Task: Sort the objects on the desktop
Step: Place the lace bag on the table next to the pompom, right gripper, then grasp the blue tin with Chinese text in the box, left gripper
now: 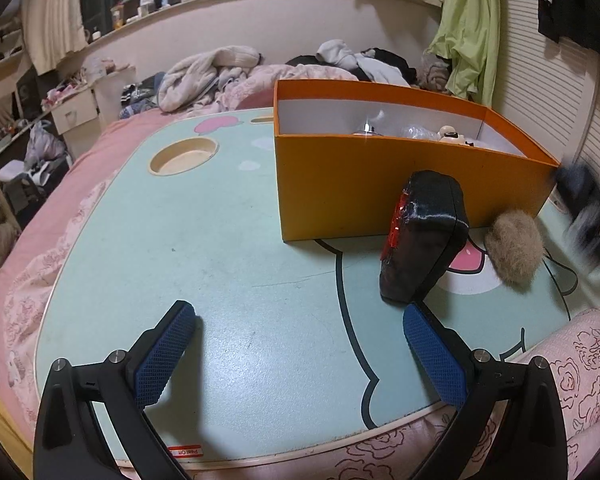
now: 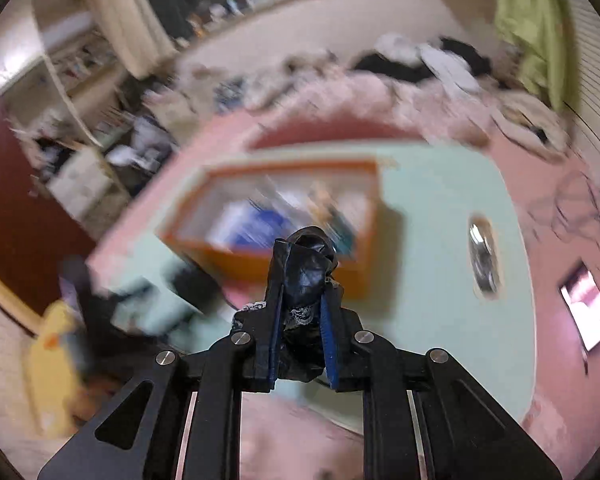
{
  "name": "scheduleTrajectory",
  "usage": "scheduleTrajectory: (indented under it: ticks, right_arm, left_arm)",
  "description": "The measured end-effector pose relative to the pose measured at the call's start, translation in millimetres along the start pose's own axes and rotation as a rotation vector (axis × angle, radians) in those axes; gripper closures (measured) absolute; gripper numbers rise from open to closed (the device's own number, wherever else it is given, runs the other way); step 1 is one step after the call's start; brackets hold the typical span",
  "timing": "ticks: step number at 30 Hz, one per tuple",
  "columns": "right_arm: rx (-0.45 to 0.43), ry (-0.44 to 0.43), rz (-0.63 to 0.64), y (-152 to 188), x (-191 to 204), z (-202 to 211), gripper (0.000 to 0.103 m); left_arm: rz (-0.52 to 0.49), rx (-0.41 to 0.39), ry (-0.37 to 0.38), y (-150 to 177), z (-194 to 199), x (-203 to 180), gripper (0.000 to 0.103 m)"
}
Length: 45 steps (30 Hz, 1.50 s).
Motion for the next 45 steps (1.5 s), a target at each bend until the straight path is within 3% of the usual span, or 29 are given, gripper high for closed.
scheduleTrajectory:
  ticks: [3,8,10,12,14,18,23,25,28,32,34,38,41,45]
  right_arm:
    - [0.073,-0.043,-0.051,19,-4,-44,0.084]
    - [-0.022,-0.087,-0.057,1,21,-57,0.078]
    - [-0.047,-0.055,-0.060,0,27,-47,0.069]
    - [-0.080,0.004,-0.038,7,31,-35,0.043]
    - [-0.120,0.070,-0.003,20,36,-23,0.026]
    - [-0.006,0.205,0.110,55,34,-58,0.016]
    - [0.030,0.242,0.159,59,27,-110,0.008]
    - [0.035,0.243,0.152,62,18,-127,0.005]
    - [0.037,0.244,0.149,65,10,-143,0.003]
    - [0.039,0.241,0.149,66,7,-151,0.001]
    - [0.039,0.244,0.150,68,2,-162,0.001]
    - [0.039,0.246,0.150,70,2,-167,0.001]
    - [0.040,0.254,0.146,71,-5,-186,0.001]
    - [0.038,0.256,0.144,70,-10,-197,0.001]
  left_arm:
    - [0.000,0.000,0.001,0,1,0,0.000]
    - [0.002,-0.001,0.004,0,1,0,0.000]
    - [0.002,0.000,0.003,0,1,0,0.000]
    - [0.001,0.000,0.003,0,1,1,0.000]
    - [0.002,0.000,0.004,0,1,1,0.000]
    - [-0.008,0.000,0.000,1,2,-2,0.000]
    - [0.001,0.000,0.016,1,3,1,0.000]
    - [0.010,-0.003,0.038,-3,5,3,0.000]
    - [0.056,-0.075,0.076,-12,28,7,0.003]
    - [0.161,-0.160,0.298,-56,77,-2,0.004]
    - [0.139,-0.128,0.311,-79,78,-11,0.010]
    - [0.055,0.060,0.337,-121,41,-43,0.017]
    - [0.024,0.202,0.285,-129,0,-56,0.027]
    - [0.006,0.316,0.221,-123,-36,-60,0.029]
Point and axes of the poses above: each gripper's, at about its wrist camera, not at the fingertips, and z roughly against the way its jaws point, x to its left, y to its underside, the point moved 7 cm from there along -z, roughly the way its jaws point, and after that the axes turned 5 degrees about z, right-handed, at the moved point
